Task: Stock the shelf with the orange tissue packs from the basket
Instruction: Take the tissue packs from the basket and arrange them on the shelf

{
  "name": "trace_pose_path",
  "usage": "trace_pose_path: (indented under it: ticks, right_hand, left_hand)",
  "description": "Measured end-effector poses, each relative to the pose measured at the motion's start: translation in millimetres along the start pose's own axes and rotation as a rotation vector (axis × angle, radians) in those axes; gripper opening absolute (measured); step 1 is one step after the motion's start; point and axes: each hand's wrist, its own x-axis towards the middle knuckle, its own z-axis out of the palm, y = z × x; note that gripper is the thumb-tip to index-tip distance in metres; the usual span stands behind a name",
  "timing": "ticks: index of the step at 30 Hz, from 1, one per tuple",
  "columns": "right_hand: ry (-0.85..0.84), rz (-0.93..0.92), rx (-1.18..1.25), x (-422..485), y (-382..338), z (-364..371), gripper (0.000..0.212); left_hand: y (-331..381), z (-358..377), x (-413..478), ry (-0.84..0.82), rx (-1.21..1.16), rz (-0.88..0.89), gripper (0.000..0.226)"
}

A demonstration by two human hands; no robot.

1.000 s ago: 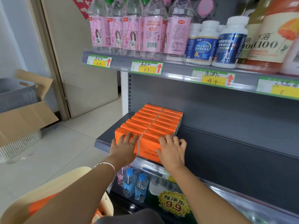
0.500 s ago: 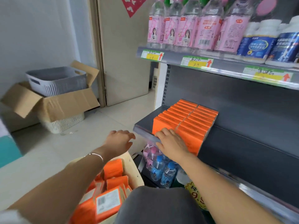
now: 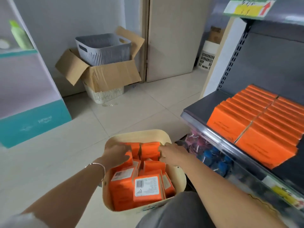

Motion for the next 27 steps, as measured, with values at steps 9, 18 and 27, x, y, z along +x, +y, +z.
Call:
trace_pose_path:
  ticks: [9,18,27]
  right_hand:
    - [-0.238,-0.056,0.105,44,-12,52,0.036]
    - [-0.569,-0.057,0.105,57,-23,84,0.049]
    - [-0.338,-0.010,0.464,61,-15,75,0.069]
  left_hand:
    - [-14,72,21,-0.213,-0.044,-0.003,0.038]
    - [1,91,21,-0.188,-0.148,0.090,0.035]
    - [-2,77,18,-0.226,-0.384,-0.069,0.037]
